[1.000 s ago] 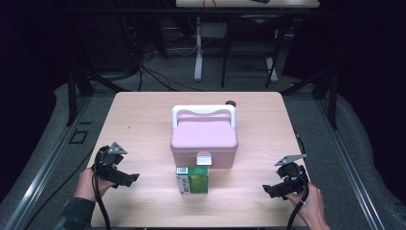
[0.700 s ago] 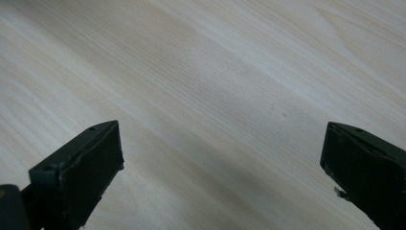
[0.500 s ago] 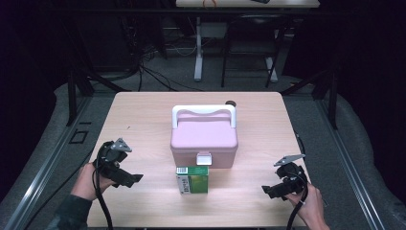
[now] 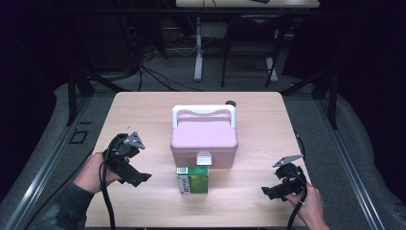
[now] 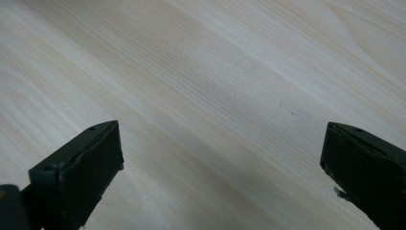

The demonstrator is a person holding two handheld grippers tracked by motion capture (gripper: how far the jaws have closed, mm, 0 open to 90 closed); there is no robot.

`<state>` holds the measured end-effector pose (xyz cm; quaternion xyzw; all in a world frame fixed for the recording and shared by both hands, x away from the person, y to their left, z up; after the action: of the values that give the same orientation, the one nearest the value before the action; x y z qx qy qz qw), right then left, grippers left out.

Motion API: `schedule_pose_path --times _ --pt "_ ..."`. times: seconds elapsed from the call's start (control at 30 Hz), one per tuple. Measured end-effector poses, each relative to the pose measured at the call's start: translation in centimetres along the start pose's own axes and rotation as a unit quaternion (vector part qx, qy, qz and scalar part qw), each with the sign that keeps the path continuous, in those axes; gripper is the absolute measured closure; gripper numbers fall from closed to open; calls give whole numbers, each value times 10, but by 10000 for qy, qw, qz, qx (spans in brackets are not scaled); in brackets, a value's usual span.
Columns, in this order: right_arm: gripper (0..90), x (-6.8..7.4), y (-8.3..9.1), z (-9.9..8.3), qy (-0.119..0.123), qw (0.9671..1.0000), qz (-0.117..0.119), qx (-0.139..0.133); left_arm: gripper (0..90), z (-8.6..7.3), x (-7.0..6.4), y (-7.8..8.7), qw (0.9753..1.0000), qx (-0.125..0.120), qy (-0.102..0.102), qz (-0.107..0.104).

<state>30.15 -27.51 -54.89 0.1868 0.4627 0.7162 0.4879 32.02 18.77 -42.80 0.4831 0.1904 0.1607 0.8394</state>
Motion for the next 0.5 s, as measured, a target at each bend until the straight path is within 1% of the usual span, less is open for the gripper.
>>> schedule_pose_path --times 0.03,0.07,0.13,0.17,0.23,0.27,0.33,0.37,0.4,0.5 --pt "2 0 0 0 0 10000 0 0 1 2 -1 1 10000 9 -27 -26" --pt "2 1 0 0 11 10000 8 3 1 5 -2 2 9999 81 -82 -58" --pt "2 0 0 0 29 10000 -7 11 1 10 -4 4 9997 109 -164 -109" --pt "2 1 -1 0 -1 10000 14 -4 1 12 -5 4 9996 142 -192 -146" --pt "2 1 -1 0 19 10000 16 25 1 18 -8 5 9992 230 -288 -166" --pt "2 1 -1 0 30 10000 1 -5 1 21 -10 5 9989 276 -334 -185" --pt "2 1 -1 0 21 10000 4 2 1 28 -14 4 9980 373 -445 -231" --pt "2 1 -1 0 19 10000 15 -6 1 34 -18 1 9969 464 -562 -278" --pt "2 1 -1 0 33 10000 14 10 1 34 -18 1 9969 464 -562 -278" --pt "1 1 -2 0 38 10000 20 27 0 44 -23 -3 9948 611 -740 -341"
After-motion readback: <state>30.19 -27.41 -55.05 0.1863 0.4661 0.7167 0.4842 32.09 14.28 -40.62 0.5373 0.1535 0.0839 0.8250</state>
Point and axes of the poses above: each handheld gripper's, and its own axes: y roughly backward along the jaws, z roughly out of its top, x roughly to its left, the point moved 2 cm from there along -y, roughly forward along the jaws, and after that the axes turned 14 degrees about -z, right-handed, at the moved point
